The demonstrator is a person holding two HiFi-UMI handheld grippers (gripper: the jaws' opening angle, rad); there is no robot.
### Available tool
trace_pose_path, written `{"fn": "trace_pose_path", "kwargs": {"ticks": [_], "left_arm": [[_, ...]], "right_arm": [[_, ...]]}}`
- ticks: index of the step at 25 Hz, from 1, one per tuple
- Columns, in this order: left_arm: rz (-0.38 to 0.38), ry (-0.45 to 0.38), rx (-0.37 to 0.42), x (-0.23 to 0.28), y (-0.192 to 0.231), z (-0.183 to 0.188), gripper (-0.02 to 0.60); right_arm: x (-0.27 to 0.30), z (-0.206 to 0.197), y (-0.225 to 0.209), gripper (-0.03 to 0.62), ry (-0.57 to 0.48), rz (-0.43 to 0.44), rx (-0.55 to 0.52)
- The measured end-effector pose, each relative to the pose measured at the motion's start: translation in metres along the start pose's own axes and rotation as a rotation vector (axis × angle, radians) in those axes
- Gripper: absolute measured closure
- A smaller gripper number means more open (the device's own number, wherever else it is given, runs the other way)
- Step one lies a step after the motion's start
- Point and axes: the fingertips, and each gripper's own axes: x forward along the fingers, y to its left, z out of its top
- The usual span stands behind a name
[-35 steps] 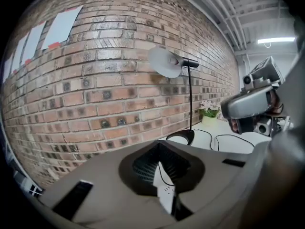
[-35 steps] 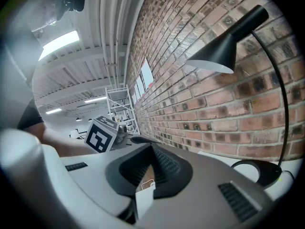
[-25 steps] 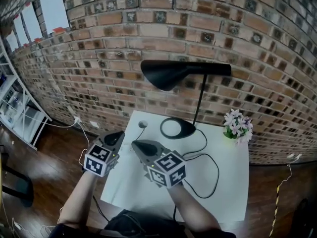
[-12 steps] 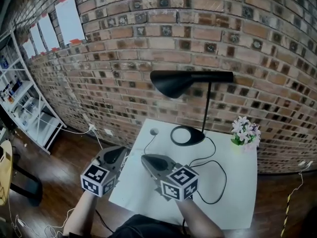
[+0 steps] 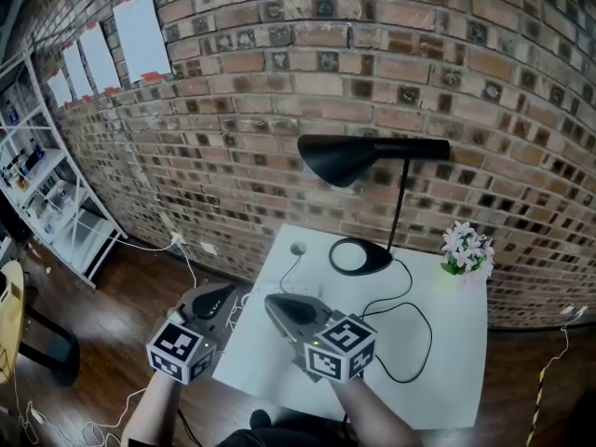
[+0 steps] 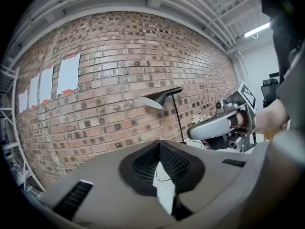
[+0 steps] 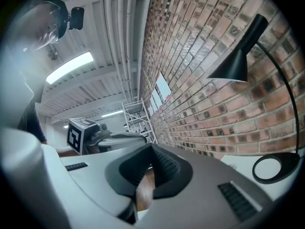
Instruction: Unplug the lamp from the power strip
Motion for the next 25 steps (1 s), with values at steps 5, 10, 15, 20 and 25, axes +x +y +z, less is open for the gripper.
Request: {"fn": "trace_pose_path", "kwargs": {"ticks": [5,10,15,20,25], "left_arm": [[0.069,0.011,0.086,-0.029,0.031,-0.020,0.582],[0.061,-0.031,0.021,-0.069,0.060,-0.027,0.583],[0.045,-0.070,-0.068,-0.106,0.077,-0.034,0.582],[0.007,-0.101,-0.126,-0.130,0.084,-0.048,0.583],[-0.099,-0.152,-0.157,-0.145,0.072,-0.050,0.581]], "right_arm": [[0.031,-0.005,0.025,0.599,0.037,-0.005,-0.043],[0.059,-0.003,0.059,0.599,0.035,-0.032,-0.080],[0.077,-0.004,0.086,0.597,0.027,-0.098,-0.116],[0.084,-0.008,0.121,0.599,0.043,-0.127,-0.191],[0.086,-0.019,0.146,0.599,0.068,-0.158,-0.219]]}}
